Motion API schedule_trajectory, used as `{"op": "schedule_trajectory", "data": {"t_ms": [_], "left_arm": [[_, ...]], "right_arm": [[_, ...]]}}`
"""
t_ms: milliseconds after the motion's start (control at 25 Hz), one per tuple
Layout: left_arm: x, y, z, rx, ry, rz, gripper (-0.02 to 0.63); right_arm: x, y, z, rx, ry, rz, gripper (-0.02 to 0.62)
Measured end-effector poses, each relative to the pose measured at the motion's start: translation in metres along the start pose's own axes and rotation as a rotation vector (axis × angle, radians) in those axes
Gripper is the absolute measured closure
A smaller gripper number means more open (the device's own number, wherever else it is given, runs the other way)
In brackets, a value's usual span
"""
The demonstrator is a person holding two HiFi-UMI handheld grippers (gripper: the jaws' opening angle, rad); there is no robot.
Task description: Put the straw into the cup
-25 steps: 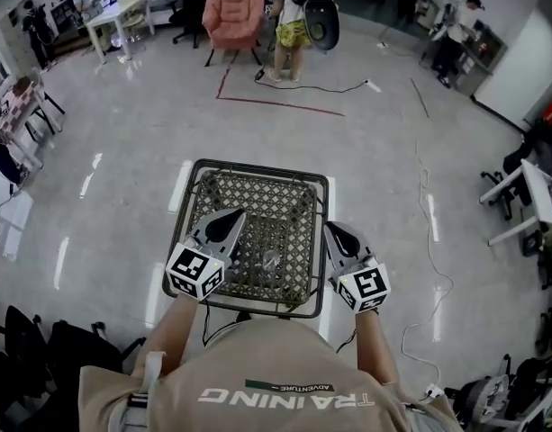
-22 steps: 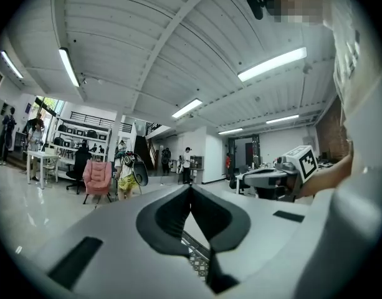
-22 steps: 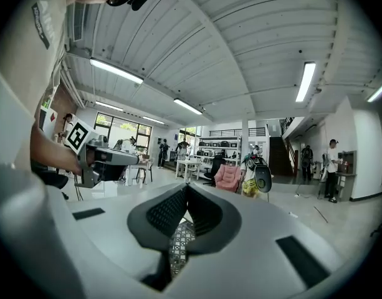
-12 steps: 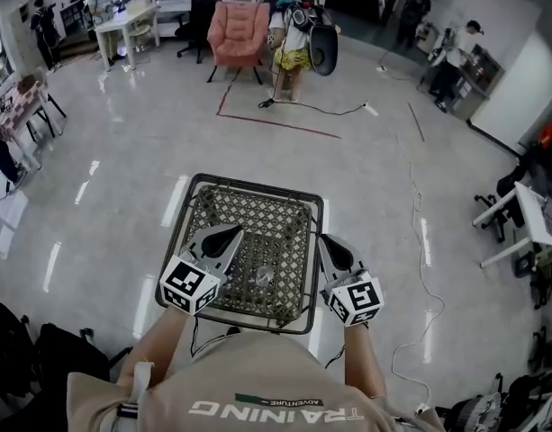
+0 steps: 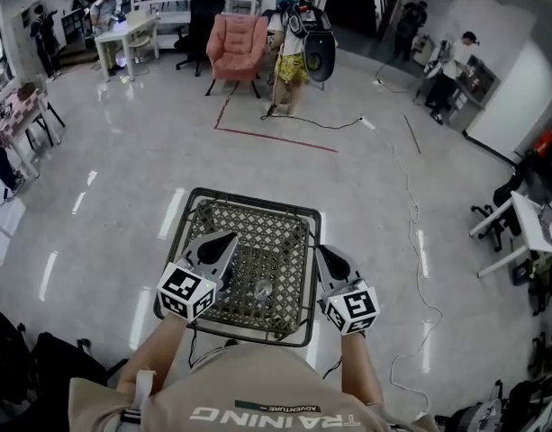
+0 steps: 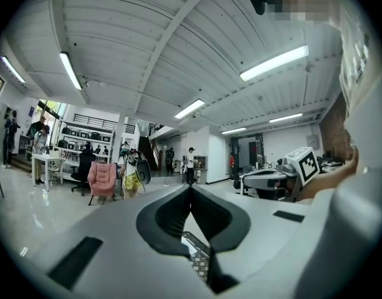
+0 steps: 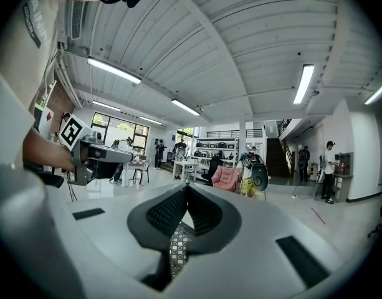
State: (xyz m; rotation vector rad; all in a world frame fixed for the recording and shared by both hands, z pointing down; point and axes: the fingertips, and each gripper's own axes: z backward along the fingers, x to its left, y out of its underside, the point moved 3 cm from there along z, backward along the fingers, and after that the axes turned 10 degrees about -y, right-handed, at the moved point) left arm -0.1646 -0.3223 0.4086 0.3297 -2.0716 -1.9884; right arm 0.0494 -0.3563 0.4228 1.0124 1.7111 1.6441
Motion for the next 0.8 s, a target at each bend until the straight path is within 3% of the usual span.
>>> {"op": "schedule_trajectory", "data": {"t_ms": [200,600,800], "left_arm": [[0.014,-0.002,-0.007,-0.019,-0.068,0.026,0.589],[0.012,0.003,-0.01,0.005,-0.102,-0.032,0.589],[0.018,0.016,0.001,0.041,-0.11,-0.016,0.589]], "right_arm": [[-0.014,-0.002,-0.006,-0.016,0.038,-0.022,0.578],[-0.031,-0.006,-0.007,-0.032,0.048,-0.035,0.578],[-0.028,-0.001,-0.011,-0.024,0.049,-0.056,0.578]]}}
